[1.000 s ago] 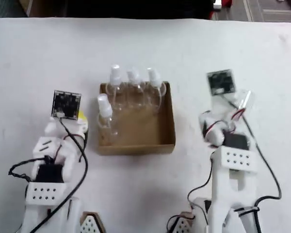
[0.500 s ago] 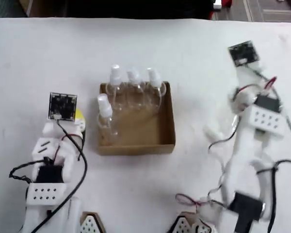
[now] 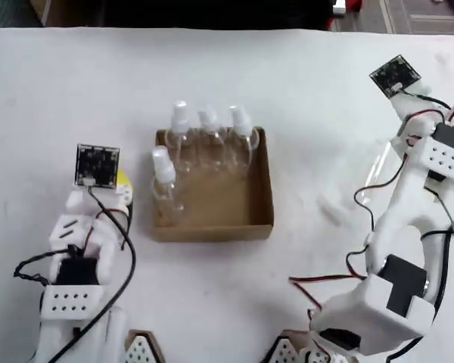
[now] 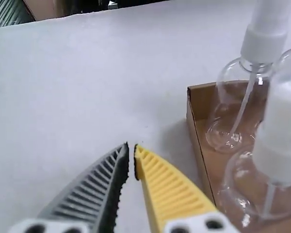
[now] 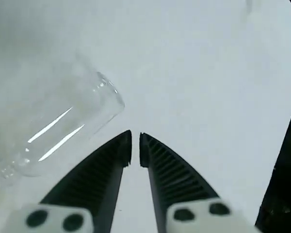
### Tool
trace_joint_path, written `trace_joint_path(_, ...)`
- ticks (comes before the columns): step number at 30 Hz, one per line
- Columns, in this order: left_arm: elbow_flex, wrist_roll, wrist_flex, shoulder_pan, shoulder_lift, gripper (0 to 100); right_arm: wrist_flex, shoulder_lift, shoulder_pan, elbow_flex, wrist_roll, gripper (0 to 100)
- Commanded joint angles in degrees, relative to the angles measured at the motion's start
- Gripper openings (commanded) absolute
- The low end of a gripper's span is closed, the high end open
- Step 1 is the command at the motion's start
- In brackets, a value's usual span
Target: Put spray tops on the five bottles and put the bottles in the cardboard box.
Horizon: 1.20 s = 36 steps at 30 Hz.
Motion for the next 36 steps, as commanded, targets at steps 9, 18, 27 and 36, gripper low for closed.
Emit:
trace_joint_path(9,-0.5,-0.4,-1.2,0.7,-1.0,2,-9.4,8.6,-5.5,-2.7,1.2,1.9)
trace_joint_path(18,-0.5,-0.4,-1.2,0.7,-1.0,2,-22.7,17.6,-4.2,-2.7,1.3,1.8)
trace_joint_path(27,-0.5,-0.4,-1.2,0.7,-1.0,2,-23.3,21.8,3.1,-4.2,9.6,1.8)
trace_joint_path(36,-0.5,-0.4,-1.2,0.8,-1.0,2,-10.1,21.2,11.1,-4.2,25.1,1.8)
